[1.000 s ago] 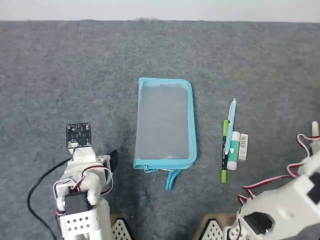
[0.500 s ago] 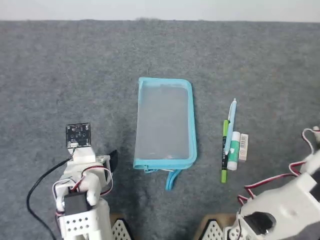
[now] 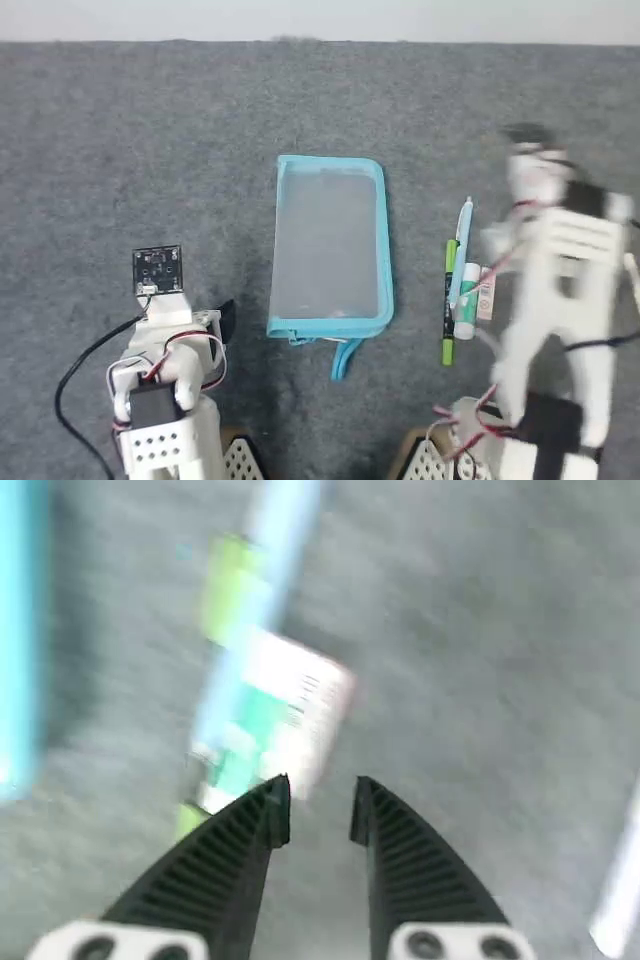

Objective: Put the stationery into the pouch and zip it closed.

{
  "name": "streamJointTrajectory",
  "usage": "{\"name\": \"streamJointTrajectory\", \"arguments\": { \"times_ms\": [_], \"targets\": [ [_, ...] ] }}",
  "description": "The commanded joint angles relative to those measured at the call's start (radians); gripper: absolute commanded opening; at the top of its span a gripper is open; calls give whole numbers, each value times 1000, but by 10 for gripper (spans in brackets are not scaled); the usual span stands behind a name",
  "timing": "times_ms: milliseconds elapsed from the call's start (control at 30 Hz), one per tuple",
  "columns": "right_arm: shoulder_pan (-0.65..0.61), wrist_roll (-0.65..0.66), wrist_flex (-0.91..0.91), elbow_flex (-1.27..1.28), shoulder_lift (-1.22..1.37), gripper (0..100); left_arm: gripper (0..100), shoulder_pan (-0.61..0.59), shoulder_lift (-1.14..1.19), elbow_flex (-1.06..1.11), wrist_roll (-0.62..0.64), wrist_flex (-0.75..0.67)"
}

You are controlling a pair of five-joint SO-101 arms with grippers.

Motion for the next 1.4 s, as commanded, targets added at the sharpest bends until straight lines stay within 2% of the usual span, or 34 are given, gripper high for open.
{"name": "streamJointTrajectory", "arguments": {
  "times_ms": [0,133,400,533,967,1167,1367],
  "targets": [
    [-166,-138,-81,-31,42,130,265,-6,-20,-5,12,6],
    [-180,-169,-105,-175,274,130,265,-6,-20,-5,12,6],
    [-73,-216,-102,-425,576,130,265,-6,-20,-5,12,6],
    [-33,-213,-111,-462,621,130,265,-6,-20,-5,12,6],
    [-30,-210,-147,-476,756,123,265,-6,-20,-5,12,6],
    [-30,-210,-147,-476,753,7,265,-6,-20,-5,12,6],
    [-12,-215,-73,-519,685,8,265,-6,-20,-5,12,6]
  ]
}}
